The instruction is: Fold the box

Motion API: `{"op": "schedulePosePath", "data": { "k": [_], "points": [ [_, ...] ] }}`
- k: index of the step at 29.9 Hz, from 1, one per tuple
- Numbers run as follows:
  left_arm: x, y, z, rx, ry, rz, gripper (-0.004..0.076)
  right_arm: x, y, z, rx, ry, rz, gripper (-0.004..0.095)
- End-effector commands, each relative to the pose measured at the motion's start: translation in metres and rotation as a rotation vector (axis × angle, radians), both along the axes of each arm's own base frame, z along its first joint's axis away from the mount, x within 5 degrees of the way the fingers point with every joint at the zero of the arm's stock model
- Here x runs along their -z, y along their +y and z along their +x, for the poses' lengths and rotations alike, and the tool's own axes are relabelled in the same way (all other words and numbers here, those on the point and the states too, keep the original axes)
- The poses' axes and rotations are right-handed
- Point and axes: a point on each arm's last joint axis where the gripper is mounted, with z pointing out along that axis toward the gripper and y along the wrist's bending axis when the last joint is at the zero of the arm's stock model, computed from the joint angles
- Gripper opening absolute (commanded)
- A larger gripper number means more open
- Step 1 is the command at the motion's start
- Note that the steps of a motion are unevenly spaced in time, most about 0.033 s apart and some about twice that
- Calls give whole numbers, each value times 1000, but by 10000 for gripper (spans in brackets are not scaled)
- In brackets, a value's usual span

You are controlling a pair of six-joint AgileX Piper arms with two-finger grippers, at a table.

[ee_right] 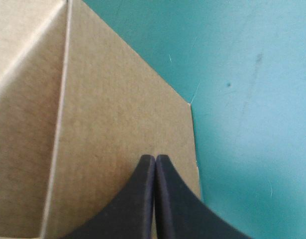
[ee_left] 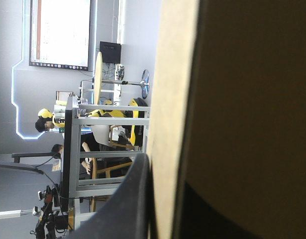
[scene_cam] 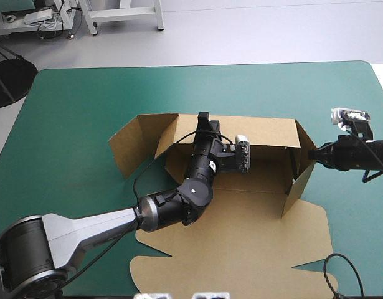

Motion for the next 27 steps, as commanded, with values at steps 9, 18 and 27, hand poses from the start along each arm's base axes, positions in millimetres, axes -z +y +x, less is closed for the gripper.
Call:
{"op": "schedulePosePath", "data": {
  "k": [9, 18, 27],
  "points": [
    [1, 1, -2, -25, 66, -42, -8, 21, 19, -17, -131, -278, 82, -15],
    [0, 1, -2, -34, 61, -39, -8, 3, 14, -40, -129, -327, -184, 164],
    [1, 1, -2, -32, 62, -39, -8, 7, 18, -45, -216, -291, -177, 477]
  ]
}}
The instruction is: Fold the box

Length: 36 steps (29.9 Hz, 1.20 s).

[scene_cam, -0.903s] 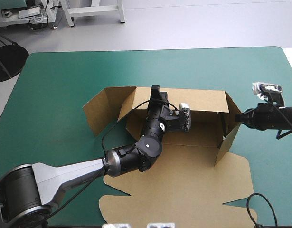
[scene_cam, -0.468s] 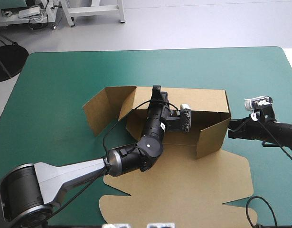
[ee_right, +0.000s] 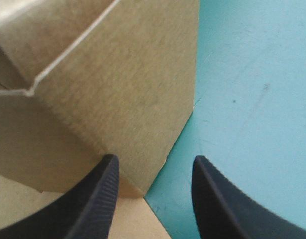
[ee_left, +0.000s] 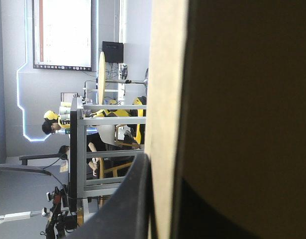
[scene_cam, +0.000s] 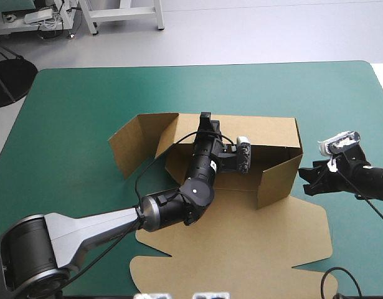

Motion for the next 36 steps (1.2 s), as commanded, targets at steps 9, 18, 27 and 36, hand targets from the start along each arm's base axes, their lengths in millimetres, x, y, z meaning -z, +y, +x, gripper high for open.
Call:
{"op": "schedulePosePath", "data": {
  "k": [9, 18, 27, 36],
  "points": [
    [-3, 2, -3, -34, 72, -81, -8, -15, 19, 4, -102, -105, 15, 474],
    [-3, 2, -3, -31, 73, -79, -8, -9, 28, 23, 3, -133, 40, 473],
    [-3, 1, -4, -16, 73, -82, -8, 18, 26, 44, 29, -27, 85, 109],
    [-3, 2, -3, -25, 67, -79, -8, 30, 28, 47, -7, 32, 101, 4]
  ]
}}
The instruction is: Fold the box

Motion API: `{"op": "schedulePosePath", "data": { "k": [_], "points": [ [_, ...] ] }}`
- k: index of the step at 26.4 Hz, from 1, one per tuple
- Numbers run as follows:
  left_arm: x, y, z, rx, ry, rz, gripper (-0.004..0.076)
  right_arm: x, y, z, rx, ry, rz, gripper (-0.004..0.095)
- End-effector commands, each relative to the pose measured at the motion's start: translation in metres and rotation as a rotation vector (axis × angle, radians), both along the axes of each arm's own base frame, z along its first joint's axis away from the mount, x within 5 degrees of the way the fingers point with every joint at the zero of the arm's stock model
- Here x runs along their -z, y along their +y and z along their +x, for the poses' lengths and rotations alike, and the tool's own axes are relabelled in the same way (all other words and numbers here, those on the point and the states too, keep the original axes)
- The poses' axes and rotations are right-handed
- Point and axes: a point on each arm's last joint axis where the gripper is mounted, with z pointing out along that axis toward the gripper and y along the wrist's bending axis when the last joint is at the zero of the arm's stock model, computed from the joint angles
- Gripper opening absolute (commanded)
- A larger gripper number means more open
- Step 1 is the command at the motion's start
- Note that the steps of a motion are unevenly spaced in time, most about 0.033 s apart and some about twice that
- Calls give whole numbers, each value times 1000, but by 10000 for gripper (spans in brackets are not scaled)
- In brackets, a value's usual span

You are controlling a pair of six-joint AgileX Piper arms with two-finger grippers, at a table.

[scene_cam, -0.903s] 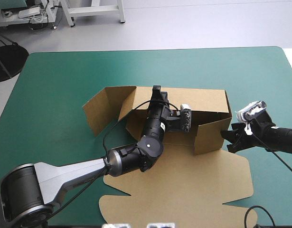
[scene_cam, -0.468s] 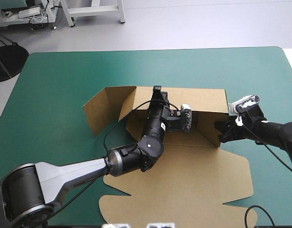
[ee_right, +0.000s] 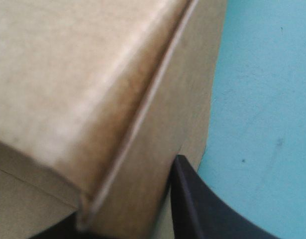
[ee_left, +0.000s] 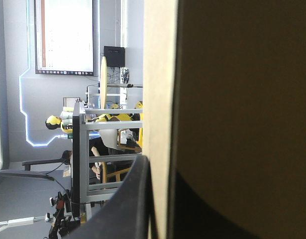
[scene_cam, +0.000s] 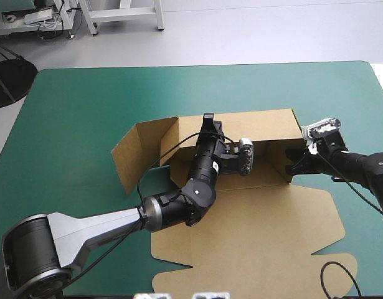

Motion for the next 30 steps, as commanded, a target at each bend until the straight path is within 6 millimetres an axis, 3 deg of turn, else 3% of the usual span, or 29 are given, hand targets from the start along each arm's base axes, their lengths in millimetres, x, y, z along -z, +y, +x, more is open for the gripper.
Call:
{"op": "schedulePosePath", "data": {
  "k": [1, 6, 9, 16, 18, 30],
  "points": [
    [-5, 5, -3, -42, 72, -90, -8, 3, 4, -1, -35, 49, 47, 4],
    [-5, 5, -3, -43, 72, -90, -7, 4, 5, -2, -55, 51, 42, 2],
    [-5, 5, -3, -44, 71, -90, 39, 4, 6, -3, -71, 52, 43, 2],
    [-5, 5, -3, -44, 71, -90, 396, 5, 5, -4, -91, 60, 23, 2],
    [-5, 5, -3, -41, 72, -90, 467, 5, 5, -5, -98, 64, 16, 2],
    [-14, 3, -12, -83, -36, -87, 483, 6, 5, -5, -86, 71, 23, 2]
  ]
}}
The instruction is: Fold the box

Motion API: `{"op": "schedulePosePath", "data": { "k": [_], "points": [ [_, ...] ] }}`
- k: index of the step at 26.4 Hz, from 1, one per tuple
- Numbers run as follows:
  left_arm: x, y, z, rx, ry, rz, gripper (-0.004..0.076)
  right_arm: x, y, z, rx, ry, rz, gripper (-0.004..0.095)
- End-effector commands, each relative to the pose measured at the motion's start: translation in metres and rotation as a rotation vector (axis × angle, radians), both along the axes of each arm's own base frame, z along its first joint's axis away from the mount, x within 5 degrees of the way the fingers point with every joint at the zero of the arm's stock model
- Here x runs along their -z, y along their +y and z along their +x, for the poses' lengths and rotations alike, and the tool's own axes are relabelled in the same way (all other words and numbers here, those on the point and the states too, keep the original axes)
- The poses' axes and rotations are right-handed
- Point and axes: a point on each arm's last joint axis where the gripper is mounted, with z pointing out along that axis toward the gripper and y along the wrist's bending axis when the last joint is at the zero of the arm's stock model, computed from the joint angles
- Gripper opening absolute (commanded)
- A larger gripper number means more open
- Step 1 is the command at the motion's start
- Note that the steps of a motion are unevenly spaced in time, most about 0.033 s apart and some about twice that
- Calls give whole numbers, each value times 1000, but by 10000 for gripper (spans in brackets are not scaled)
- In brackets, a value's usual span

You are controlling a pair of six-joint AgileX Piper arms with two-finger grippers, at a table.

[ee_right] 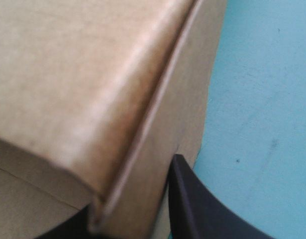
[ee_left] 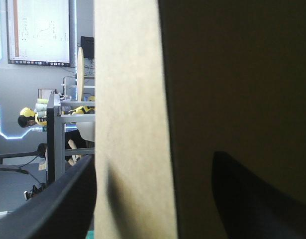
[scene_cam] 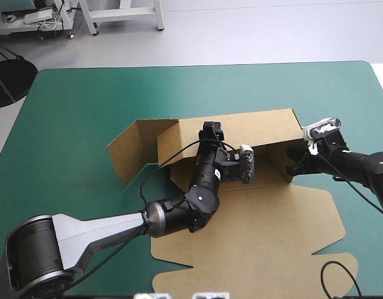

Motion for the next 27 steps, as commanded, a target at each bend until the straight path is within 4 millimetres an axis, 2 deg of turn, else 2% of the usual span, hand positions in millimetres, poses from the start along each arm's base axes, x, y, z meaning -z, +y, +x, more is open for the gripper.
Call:
{"op": "schedulePosePath", "data": {
  "k": [1, 6, 15, 21, 27],
  "points": [
    [-24, 7, -1, -52, -99, -57, 483, 5, 6, -5, -59, 80, 52, 2],
    [-33, 7, -1, -63, -191, -81, 483, 5, 6, -5, -12, 108, 91, 2],
    [-33, 5, -2, -55, -191, -87, 480, -3, 5, 0, 55, 135, 150, 2],
    [-33, -3, -15, -19, -190, -95, 428, -13, 4, 4, 75, 119, 160, 2],
    [-34, -8, -24, -4, -199, -98, 425, -14, 4, 5, 81, 122, 166, 2]
  ]
}}
